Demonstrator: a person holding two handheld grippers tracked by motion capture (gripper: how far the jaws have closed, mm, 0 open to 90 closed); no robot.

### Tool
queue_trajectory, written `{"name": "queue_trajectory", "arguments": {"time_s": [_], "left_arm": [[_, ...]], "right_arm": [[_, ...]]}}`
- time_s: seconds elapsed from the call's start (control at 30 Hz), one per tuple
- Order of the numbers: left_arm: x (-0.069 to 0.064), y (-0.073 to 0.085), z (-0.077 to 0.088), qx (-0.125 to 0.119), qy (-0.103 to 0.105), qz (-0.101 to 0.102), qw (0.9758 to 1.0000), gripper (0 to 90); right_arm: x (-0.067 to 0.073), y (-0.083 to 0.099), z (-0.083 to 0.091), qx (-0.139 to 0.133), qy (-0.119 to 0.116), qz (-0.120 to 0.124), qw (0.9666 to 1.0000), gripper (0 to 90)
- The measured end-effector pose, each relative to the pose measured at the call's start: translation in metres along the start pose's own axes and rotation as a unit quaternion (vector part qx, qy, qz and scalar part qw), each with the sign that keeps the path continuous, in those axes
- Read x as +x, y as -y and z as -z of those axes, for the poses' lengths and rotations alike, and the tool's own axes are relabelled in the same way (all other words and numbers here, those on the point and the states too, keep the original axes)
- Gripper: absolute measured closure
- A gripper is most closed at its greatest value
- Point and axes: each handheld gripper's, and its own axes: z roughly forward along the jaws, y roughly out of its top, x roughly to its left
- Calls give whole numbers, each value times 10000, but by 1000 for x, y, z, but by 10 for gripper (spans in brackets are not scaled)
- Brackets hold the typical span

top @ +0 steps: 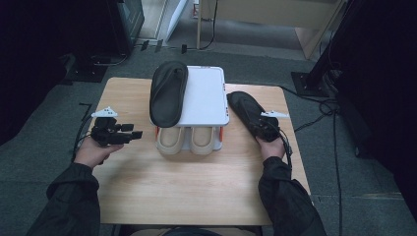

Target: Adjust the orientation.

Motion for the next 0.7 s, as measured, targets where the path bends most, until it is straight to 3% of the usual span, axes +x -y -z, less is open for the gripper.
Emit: {"name": "queue_trajectory", "arguments": {"time_s": [0.27,0.47,0.6,0.7], "left_arm": [[1,-6,-7,33,43,-80,10000,416],[2,-9,-9,0,77,-63,10000,418],[2,-10,-10,4,84,-87,9999,418],[3,-10,-9,-29,95,-51,9999,418]], "right_arm": [[12,18,20,123,30,44,9999,844],[22,24,27,180,31,251,9995,843],[21,22,28,52,192,440,9988,785],[17,18,29,-127,149,263,9995,771]]}}
